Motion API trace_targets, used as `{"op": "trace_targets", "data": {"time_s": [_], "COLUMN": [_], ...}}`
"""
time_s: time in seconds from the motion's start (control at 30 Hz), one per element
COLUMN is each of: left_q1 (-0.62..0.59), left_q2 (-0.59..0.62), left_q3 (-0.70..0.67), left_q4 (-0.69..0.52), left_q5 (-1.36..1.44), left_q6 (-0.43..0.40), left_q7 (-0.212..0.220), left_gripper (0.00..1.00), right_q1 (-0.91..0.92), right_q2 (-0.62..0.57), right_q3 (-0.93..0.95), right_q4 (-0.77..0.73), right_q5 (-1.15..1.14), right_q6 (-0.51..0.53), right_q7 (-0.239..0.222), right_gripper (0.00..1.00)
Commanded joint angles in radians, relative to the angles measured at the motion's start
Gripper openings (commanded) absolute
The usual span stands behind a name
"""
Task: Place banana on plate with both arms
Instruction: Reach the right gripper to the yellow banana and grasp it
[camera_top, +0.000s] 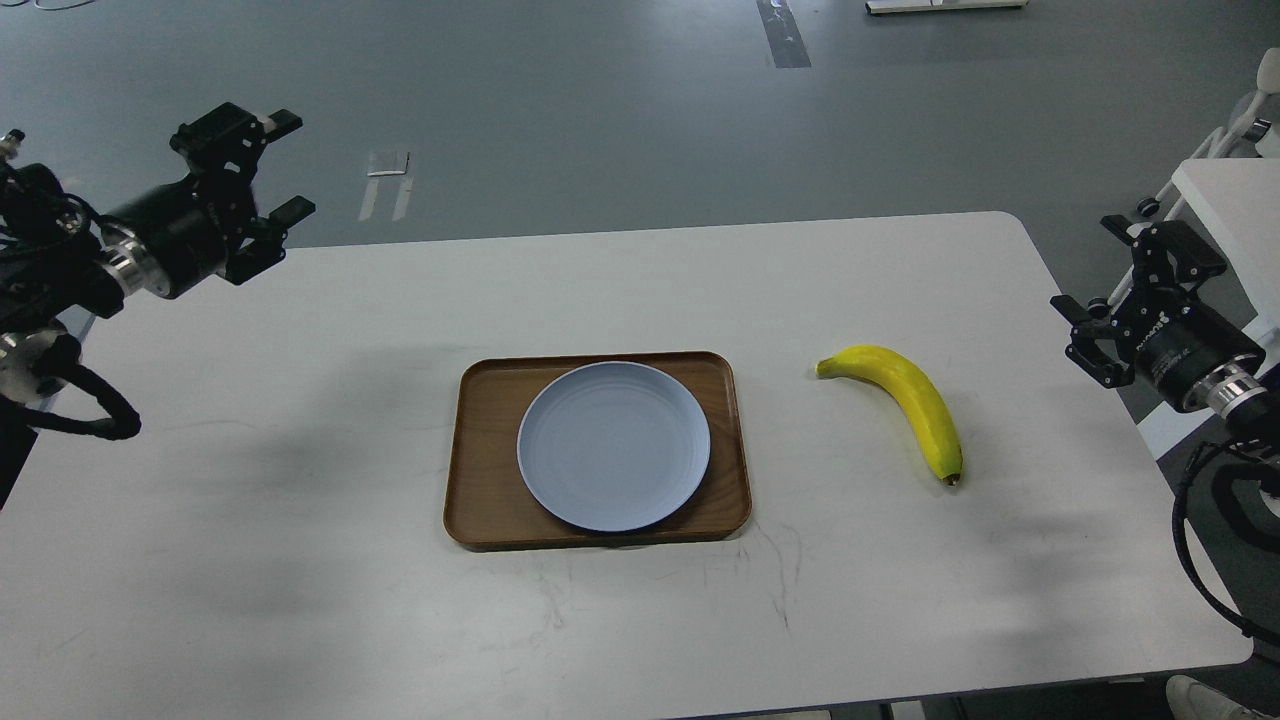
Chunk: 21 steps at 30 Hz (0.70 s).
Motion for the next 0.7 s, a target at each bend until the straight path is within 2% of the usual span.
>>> {"op": "trace_targets", "data": {"time_s": [0.0, 0.13, 0.3, 0.47, 0.53, 0.67], "left_q1": [0.088, 0.094, 0.088, 0.084, 0.084, 0.084], "left_q2": [-0.005, -0.022, -0.028, -0.027, -0.025, -0.022], "left_q3": [-0.12, -0.136, -0.139, -0.139, -0.139, -0.139], "left_q4": [0.0, 0.0, 0.0, 0.0, 0.0, 0.0], "left_q5": [-0.015, -0.015, -0.015, -0.015, -0.015, -0.015], "left_q6": [0.0, 0.0, 0.0, 0.0, 0.0, 0.0], "left_q7": [0.0, 0.0, 0.0, 0.0, 0.0, 0.0], "left_gripper": [1.0, 1.0, 1.0, 1.0, 1.0, 1.0], "right_q1": [0.025, 0.131, 0.221, 0.375, 0.459, 0.534], "right_q2": [-0.009, -0.013, -0.004, 0.023, 0.04, 0.089], "right_q3": [-0.02, -0.023, -0.066, -0.336, -0.524, -0.692], "right_q4": [-0.001, 0.006, 0.06, 0.095, 0.089, 0.068], "right_q5": [-0.099, -0.503, -0.875, -1.092, -1.169, -1.216], "right_q6": [0.0, 0.0, 0.0, 0.0, -0.057, -0.122], "right_q7": [0.0, 0.0, 0.0, 0.0, 0.0, 0.0], "right_gripper": [1.0, 1.0, 1.0, 1.0, 1.0, 1.0]}}
